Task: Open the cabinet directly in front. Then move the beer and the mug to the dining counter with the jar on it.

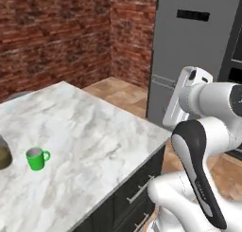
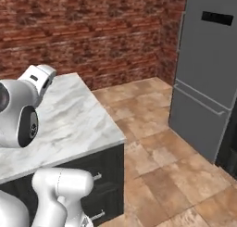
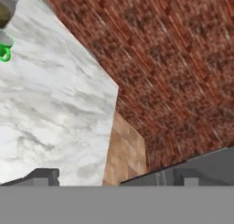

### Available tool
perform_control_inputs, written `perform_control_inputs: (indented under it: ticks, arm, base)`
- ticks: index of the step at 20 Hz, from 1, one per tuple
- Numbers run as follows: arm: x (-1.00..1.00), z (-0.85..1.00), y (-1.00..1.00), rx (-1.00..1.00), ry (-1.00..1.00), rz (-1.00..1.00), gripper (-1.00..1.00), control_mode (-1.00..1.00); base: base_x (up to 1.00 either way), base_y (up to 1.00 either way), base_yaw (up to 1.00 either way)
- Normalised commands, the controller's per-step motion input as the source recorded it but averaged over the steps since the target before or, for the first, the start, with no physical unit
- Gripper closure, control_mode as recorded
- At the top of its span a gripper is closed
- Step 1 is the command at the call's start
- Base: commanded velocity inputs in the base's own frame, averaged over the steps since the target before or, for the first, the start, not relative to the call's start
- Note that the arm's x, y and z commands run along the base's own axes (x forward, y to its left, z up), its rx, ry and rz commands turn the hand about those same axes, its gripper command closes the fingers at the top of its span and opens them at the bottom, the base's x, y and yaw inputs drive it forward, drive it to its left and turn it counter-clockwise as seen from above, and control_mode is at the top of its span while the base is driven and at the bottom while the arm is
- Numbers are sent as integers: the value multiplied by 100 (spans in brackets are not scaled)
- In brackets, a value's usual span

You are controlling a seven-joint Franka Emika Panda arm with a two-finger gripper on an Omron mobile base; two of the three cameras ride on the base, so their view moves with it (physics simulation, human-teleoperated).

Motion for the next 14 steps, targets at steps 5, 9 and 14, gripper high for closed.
perform_control_inputs:
  ticks: [5,9,14]
  arm:
    - [0,0,0,0,0,0,-100,100]
    - [0,0,0,0,0,0,-100,100]
    - [0,0,0,0,0,0,-100,100]
  base:
    - [0,0,-100]
    - [2,0,-99]
    - [1,-23,-82]
